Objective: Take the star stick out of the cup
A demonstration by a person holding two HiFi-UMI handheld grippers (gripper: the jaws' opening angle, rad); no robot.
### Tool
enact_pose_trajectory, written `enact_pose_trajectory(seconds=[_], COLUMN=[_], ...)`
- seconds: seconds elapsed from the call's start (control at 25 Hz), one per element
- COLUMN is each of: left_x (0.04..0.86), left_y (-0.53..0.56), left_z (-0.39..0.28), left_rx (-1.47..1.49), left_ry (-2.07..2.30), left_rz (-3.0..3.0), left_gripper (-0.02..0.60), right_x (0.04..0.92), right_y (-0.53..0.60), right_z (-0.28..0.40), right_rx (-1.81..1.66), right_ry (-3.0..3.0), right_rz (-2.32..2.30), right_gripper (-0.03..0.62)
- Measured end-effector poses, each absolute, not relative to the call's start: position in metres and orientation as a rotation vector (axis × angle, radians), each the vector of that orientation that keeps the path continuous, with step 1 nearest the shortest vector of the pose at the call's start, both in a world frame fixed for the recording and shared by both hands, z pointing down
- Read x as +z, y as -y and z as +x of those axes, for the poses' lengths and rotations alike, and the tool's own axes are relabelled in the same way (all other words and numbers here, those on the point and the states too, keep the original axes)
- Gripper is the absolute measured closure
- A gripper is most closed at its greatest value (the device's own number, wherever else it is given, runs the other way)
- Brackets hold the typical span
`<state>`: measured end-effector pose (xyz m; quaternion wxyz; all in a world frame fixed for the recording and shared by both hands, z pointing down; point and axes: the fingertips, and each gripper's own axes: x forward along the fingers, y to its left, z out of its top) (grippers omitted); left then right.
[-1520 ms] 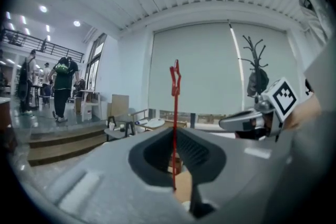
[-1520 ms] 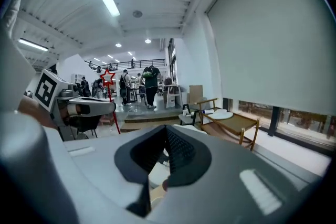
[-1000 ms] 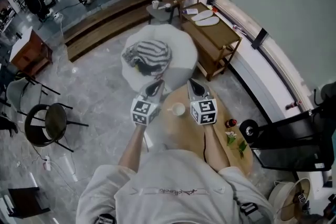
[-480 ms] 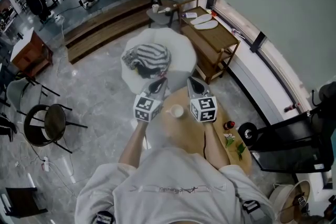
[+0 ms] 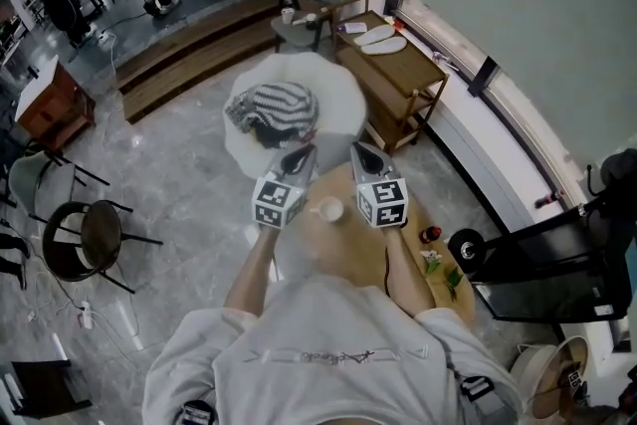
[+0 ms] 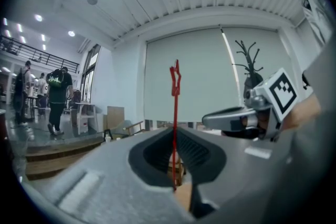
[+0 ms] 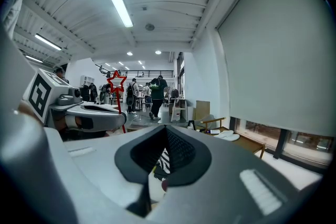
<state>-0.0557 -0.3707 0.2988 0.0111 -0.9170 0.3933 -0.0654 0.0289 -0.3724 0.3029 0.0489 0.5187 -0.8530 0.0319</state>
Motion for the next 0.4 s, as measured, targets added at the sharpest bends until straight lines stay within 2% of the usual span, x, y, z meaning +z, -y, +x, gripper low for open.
enact_pose_trajectory(seconds=[0.4], left_x=[0.295], left_y=[0.359], left_z=[-0.065], left_rx=[-0.193], left_ry=[-1.205], left_rz=[-2.885], left_gripper=[0.571], right_x=[0.296], right_y=[0.36], right_z=[0.015], right_rx=[0.103], right_ry=[2.591], right_rz=[1.586], right_gripper=[0.591])
